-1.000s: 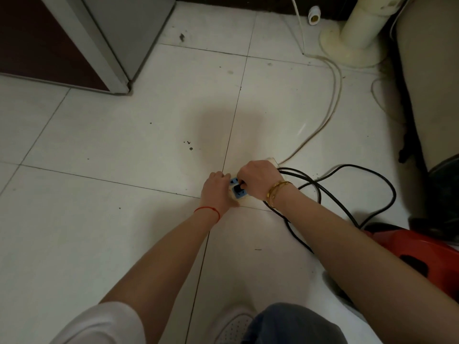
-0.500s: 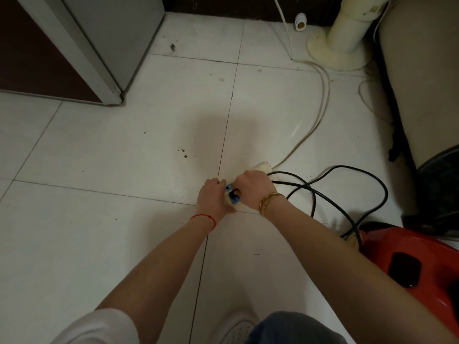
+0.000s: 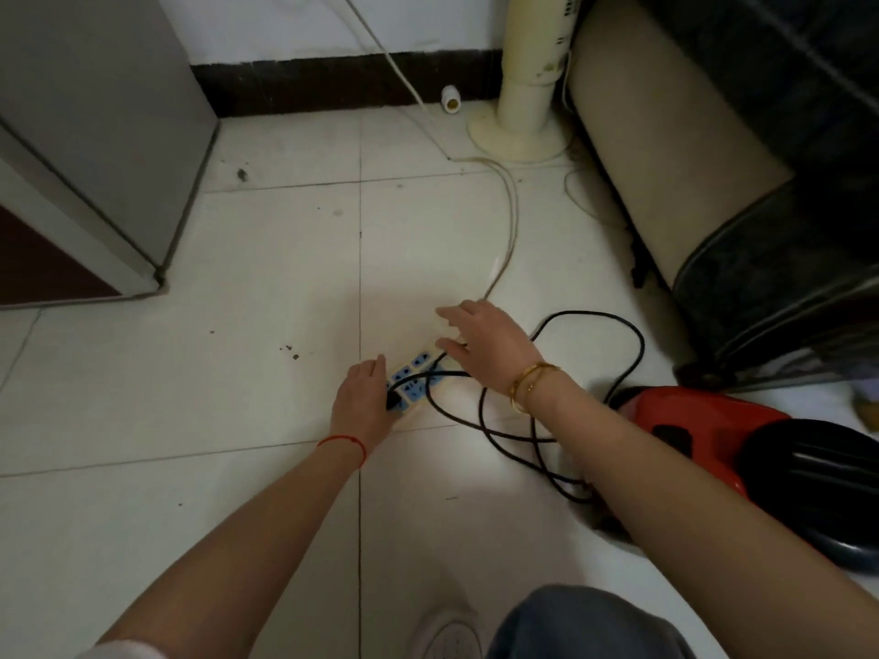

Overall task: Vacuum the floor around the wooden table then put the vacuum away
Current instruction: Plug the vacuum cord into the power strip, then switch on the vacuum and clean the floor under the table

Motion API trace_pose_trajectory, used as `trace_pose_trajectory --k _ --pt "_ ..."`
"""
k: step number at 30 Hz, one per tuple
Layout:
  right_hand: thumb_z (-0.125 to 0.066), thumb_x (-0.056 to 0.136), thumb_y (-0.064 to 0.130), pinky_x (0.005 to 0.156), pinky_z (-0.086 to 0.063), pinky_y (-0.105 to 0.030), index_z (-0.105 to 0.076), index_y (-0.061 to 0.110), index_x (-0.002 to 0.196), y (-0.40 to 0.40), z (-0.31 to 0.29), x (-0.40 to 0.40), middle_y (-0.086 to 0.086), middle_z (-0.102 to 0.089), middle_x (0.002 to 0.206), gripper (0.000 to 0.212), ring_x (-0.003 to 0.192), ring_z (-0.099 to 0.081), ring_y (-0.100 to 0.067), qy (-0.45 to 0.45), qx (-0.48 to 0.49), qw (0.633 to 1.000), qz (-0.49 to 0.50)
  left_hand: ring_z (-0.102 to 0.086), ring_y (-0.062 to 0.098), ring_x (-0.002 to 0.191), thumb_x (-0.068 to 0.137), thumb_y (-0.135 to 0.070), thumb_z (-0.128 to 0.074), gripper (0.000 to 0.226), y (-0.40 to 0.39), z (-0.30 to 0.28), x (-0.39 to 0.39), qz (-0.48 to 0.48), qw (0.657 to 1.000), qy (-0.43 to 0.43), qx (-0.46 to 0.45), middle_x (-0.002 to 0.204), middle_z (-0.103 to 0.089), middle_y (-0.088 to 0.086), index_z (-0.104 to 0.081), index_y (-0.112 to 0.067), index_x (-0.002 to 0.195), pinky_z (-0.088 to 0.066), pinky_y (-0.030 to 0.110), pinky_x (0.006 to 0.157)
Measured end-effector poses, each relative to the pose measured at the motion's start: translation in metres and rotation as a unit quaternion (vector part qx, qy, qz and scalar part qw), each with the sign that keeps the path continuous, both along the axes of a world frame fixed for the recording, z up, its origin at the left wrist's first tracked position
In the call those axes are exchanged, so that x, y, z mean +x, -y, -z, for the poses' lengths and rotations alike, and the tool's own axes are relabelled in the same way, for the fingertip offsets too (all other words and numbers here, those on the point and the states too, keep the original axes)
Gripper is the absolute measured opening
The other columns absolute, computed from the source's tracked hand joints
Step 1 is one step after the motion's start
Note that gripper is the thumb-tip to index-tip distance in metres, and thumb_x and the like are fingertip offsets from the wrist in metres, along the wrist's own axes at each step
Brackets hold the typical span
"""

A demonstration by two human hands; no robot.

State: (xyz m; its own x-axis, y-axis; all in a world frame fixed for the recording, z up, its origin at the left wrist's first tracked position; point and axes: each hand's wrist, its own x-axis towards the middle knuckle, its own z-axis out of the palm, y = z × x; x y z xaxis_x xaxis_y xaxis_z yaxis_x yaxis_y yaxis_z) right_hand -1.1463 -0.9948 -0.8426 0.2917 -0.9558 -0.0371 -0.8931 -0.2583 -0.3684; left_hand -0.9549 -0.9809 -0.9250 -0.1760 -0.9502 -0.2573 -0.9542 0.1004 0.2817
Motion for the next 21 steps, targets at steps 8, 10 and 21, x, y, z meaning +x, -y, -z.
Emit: trace_pose_trajectory --k 8,10,21 --pt "-0.052 0.095 0.032 0.097 -0.040 -0.032 -0.051 0.016 0.133 -0.058 -0.046 -0.107 -0.004 -0.058 0.122 0.041 0.114 -0.049 -0.023 -0.013 -0.081 0.982 0.169 -0.041 0.016 0.126 0.078 0.002 -0.055 0.067 -0.023 -0.076 -0.103 0.128 0.958 -0.229 -0.119 0.137 -0.044 0.005 -0.042 -0.012 0.142 -0.029 0.019 0.109" --pt "-0.053 0.094 0.031 0.096 -0.040 -0.033 -0.054 0.016 0.129 -0.076 -0.050 -0.129 -0.003 -0.059 0.121 0.038 0.113 -0.049 -0.022 -0.023 -0.099 0.975 0.198 -0.045 0.016 0.123 0.076 -0.001 -0.052 0.063 -0.034 -0.085 -0.136 0.194 0.940 -0.242 -0.143 0.132 -0.048 0.004 -0.046 -0.011 0.138 -0.032 0.021 0.109" --pt "-0.054 0.093 0.031 0.089 -0.044 -0.036 -0.059 0.015 0.119 -0.178 -0.062 -0.216 -0.003 -0.061 0.109 0.031 0.102 -0.052 -0.023 -0.075 -0.131 0.945 0.289 -0.040 0.019 0.133 0.092 -0.018 -0.044 0.051 -0.115 -0.071 -0.224 0.380 0.890 -0.196 -0.158 0.143 -0.045 0.006 -0.043 -0.007 0.142 -0.026 0.030 0.116"
